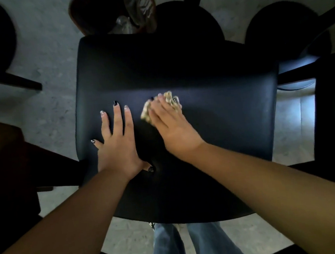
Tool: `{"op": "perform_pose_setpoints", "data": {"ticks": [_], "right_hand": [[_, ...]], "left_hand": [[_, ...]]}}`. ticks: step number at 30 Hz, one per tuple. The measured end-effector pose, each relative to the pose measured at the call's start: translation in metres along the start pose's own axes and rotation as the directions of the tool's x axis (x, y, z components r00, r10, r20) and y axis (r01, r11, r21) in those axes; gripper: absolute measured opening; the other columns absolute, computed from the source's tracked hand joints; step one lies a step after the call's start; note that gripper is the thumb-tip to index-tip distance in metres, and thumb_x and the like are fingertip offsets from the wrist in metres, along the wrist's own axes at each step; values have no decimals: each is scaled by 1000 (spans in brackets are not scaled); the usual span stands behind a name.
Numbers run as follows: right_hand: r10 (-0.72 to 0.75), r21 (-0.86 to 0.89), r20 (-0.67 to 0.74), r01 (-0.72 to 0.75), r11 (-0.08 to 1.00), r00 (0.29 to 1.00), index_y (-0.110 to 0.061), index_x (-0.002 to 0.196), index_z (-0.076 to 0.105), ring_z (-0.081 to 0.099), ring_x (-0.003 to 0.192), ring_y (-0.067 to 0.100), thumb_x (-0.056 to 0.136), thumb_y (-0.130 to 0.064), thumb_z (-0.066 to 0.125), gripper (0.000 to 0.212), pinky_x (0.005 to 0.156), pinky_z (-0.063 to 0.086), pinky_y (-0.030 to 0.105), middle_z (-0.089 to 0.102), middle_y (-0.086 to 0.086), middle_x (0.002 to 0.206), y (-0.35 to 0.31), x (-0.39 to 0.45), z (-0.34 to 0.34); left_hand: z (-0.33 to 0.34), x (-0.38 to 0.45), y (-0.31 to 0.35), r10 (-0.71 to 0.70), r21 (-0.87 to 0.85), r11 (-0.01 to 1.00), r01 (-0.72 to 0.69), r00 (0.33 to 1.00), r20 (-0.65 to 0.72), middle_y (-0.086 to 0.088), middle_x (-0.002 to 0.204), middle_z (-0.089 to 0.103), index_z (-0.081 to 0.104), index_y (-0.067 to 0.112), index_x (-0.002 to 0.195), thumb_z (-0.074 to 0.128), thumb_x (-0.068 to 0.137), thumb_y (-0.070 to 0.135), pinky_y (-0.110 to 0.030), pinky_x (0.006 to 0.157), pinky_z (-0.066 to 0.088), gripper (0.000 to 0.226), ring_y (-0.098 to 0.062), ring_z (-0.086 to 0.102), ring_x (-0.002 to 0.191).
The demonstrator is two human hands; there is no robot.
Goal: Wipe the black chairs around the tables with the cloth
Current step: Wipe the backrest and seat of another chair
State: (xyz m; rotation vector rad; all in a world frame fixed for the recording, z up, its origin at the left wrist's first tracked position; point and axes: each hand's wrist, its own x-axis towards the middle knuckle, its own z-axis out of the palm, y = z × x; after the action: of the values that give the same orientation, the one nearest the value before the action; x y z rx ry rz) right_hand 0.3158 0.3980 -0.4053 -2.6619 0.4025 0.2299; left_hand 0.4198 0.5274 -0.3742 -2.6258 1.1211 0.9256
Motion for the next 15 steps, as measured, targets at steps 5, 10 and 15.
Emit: {"op": "perform_pose_setpoints", "data": {"ticks": [5, 10, 15], "right_hand": [[54, 25, -280, -49, 998, 959, 0, 115, 65, 49, 121, 47, 74, 8, 43, 48, 105, 32, 60, 59, 24, 125, 53, 24, -42], [664, 18, -276, -687, 727, 695, -18, 134, 50, 31, 136, 28, 77, -10, 41, 59, 114, 18, 42, 41, 3, 145, 104, 74, -78], [489, -79, -304, -534, 842, 817, -16, 144, 36, 22, 140, 32, 81, -8, 38, 64, 117, 9, 48, 33, 9, 147, 33, 85, -40]], "left_hand": [[4, 4, 2, -108, 56, 993, 108, 994, 2, -12, 151, -37, -28, 26, 146, 86, 34, 68, -78, 99, 19, 165, -39, -26, 143], [6, 9, -6, -73, 44, 996, 72, 997, 17, -12, 150, -40, -34, 30, 143, 82, 33, 75, -81, 99, 20, 166, -47, -28, 139], [7, 10, -6, -76, 62, 995, 75, 997, 8, -13, 151, -39, -34, 28, 145, 81, 35, 76, -79, 99, 20, 165, -47, -28, 140]]}}
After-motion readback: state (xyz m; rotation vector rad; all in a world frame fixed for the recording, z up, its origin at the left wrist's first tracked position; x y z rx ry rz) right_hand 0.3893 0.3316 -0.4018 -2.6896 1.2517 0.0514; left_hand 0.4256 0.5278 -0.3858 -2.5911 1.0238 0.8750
